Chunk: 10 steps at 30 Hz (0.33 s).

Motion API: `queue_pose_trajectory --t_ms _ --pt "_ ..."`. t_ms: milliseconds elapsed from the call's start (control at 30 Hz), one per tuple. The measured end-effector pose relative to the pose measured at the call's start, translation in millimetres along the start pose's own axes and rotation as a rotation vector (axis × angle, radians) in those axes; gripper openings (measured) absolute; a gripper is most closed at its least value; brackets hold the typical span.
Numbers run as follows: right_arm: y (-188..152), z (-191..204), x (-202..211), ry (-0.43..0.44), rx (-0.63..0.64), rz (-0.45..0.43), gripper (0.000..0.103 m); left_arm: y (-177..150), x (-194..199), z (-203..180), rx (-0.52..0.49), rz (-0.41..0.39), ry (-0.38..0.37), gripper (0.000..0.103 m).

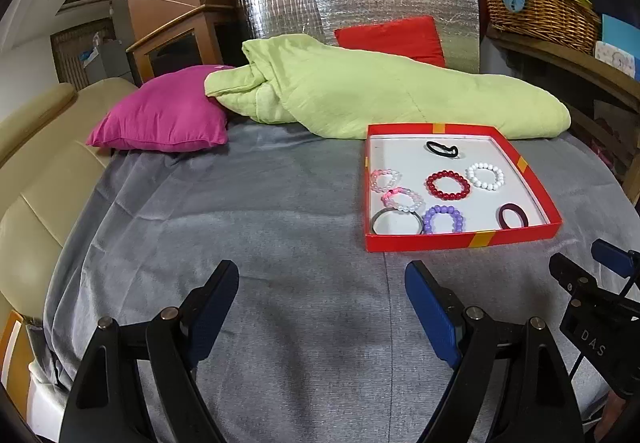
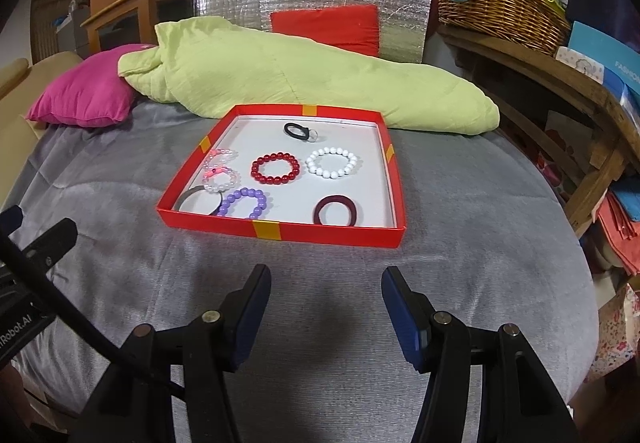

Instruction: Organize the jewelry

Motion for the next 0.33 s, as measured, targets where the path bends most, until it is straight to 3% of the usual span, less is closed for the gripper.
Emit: queue_pose_trajectory --t_ms 333 --pt "3.8 -2.1 1.3 0.019 -0.012 -0.007 0.062 2.1 -3.7 1.0 0.006 -0.018 0.010 0.086"
Point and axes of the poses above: each gripper's, at about its wrist camera, not at the fingertips, and x roughly against the way its jaws point, z to its left, y to its top, the point moved 10 cm from there along -x, roughly the way its jaws point, and after that the axes turned 3 degrees about x, right-handed, at the moved point
